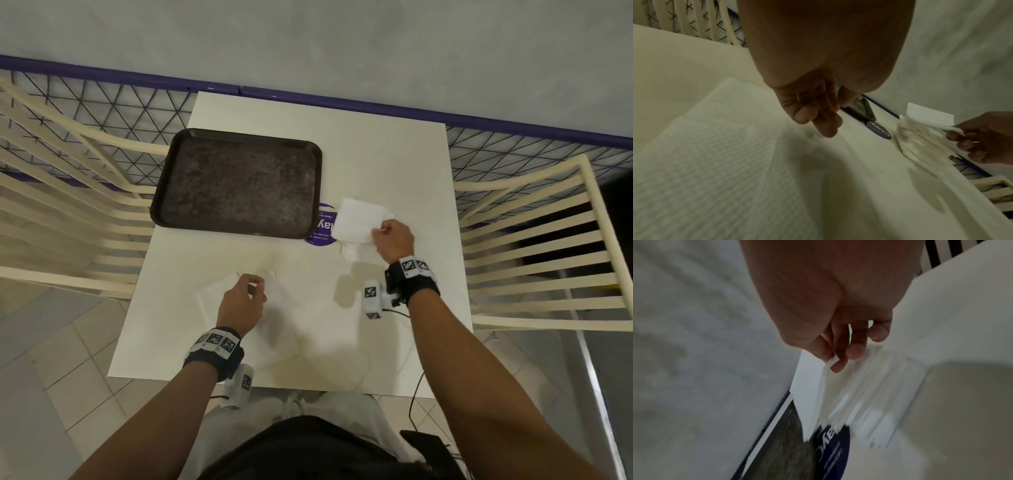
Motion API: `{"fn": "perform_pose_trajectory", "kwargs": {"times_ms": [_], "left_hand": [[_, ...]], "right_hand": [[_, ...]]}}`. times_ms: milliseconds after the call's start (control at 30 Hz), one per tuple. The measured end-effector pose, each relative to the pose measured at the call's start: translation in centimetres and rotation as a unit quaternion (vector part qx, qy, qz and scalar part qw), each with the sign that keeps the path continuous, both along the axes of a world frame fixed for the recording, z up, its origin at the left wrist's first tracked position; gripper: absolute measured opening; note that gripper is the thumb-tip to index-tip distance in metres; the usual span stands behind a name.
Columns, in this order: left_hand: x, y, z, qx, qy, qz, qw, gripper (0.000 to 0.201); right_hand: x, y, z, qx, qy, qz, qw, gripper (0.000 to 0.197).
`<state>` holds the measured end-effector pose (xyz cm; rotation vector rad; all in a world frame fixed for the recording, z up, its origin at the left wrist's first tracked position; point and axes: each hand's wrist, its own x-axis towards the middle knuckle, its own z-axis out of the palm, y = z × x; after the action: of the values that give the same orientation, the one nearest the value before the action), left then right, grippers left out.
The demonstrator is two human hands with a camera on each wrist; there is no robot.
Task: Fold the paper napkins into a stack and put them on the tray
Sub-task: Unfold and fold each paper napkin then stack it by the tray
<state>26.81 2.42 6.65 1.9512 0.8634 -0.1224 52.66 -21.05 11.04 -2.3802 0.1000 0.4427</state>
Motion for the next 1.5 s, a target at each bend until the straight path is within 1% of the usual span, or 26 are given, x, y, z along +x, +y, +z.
{"fn": "perform_pose_trajectory", "kwargs": {"times_ms": [67, 133, 200, 333, 400, 433, 500, 567, 633, 700, 767, 833, 900, 967, 1033, 1133, 1200, 1233, 1267, 1333, 1400, 1500], "left_hand": [[-1.0, 0.5, -0.8, 0.006, 0.015, 0.008, 1.0, 0.01], [-1.9, 1.0, -1.4, 0.011, 0.031, 0.02, 0.999, 0.011], [-2.4, 1.4, -1.7, 0.015, 0.042, 0.029, 0.999, 0.011], [-2.7, 1.6, -1.5, 0.024, 0.059, 0.037, 0.997, 0.012], [-2.7, 1.7, -1.4, 0.03, 0.066, 0.044, 0.996, 0.014], [-2.8, 1.7, -1.4, 0.031, 0.067, 0.049, 0.996, 0.014], [-2.8, 1.7, -1.3, 0.034, 0.066, 0.057, 0.996, 0.016], [-2.9, 1.7, -1.2, 0.044, 0.073, 0.064, 0.994, 0.019], [-2.9, 1.7, -1.2, 0.046, 0.078, 0.073, 0.993, 0.021], [-3.1, 1.7, -1.1, 0.046, 0.09, 0.077, 0.992, 0.023], [-3.4, 1.5, -1.0, 0.046, 0.109, 0.073, 0.99, 0.023], [-3.9, 1.2, -1.0, 0.038, 0.126, 0.068, 0.989, 0.023], [-4.3, 1.3, -1.1, 0.028, 0.133, 0.061, 0.989, 0.024], [-4.7, 1.6, -1.2, 0.004, 0.126, 0.061, 0.99, 0.023], [-5.0, 2.1, -1.3, -0.033, 0.111, 0.077, 0.99, 0.016], [-5.3, 2.6, -1.4, -0.068, 0.098, 0.089, 0.989, 0.008], [-5.5, 2.8, -1.6, -0.109, 0.092, 0.106, 0.984, 0.009], [-5.6, 3.0, -1.8, -0.13, 0.088, 0.116, 0.981, 0.013], [-5.5, 3.1, -1.8, -0.147, 0.081, 0.125, 0.978, 0.021], [-5.2, 3.0, -1.3, -0.169, 0.065, 0.131, 0.975, 0.035], [-4.7, 2.9, -0.6, -0.187, 0.053, 0.122, 0.973, 0.035], [-3.7, 2.7, 0.0, -0.233, 0.043, 0.105, 0.966, 0.034]], "right_hand": [[1.2, -0.7, 0.0, -0.041, 0.008, 0.003, 0.999, 0.017], [1.8, -1.0, -0.1, -0.067, 0.011, 0.007, 0.998, 0.015], [1.9, -1.2, -0.4, -0.071, 0.016, 0.001, 0.997, 0.016], [1.1, -1.5, -0.6, -0.047, 0.014, -0.041, 0.998, 0.033], [0.2, -1.3, -0.4, -0.049, -0.011, -0.065, 0.997, 0.04], [-0.4, -1.1, -0.3, -0.043, -0.033, -0.073, 0.996, 0.038], [-2.1, -0.2, 0.1, -0.004, -0.078, -0.076, 0.994, 0.028], [-4.4, 1.2, 0.2, 0.034, -0.099, -0.043, 0.994, 0.018], [-7.2, 2.8, -0.1, 0.05, -0.09, 0.021, 0.994, 0.013], [-10.1, 4.6, -1.0, 0.047, -0.049, 0.099, 0.993, 0.009], [-12.8, 6.1, -2.6, 0.012, 0.015, 0.183, 0.983, 0.006], [-15.1, 7.4, -4.0, -0.029, 0.08, 0.235, 0.968, 0.016], [-16.9, 8.5, -4.7, -0.067, 0.105, 0.244, 0.962, 0.028], [-18.3, 9.5, -5.0, -0.091, 0.103, 0.233, 0.963, 0.034], [-19.2, 10.3, -5.1, -0.109, 0.091, 0.23, 0.963, 0.032], [-20.0, 11.0, -5.4, -0.127, 0.101, 0.225, 0.961, 0.02], [-20.2, 11.0, -5.4, -0.103, 0.113, 0.201, 0.967, 0.01], [-20.1, 11.0, -5.3, -0.078, 0.11, 0.185, 0.973, 0.005], [-20.1, 10.9, -5.1, -0.049, 0.104, 0.168, 0.979, 0.004], [-19.8, 10.5, -4.4, 0.014, 0.098, 0.144, 0.985, 0.004], [-19.3, 10.2, -3.9, 0.084, 0.113, 0.11, 0.984, 0.009], [-18.8, 9.7, -3.5, 0.195, 0.154, 0.042, 0.968, 0.017]]}}
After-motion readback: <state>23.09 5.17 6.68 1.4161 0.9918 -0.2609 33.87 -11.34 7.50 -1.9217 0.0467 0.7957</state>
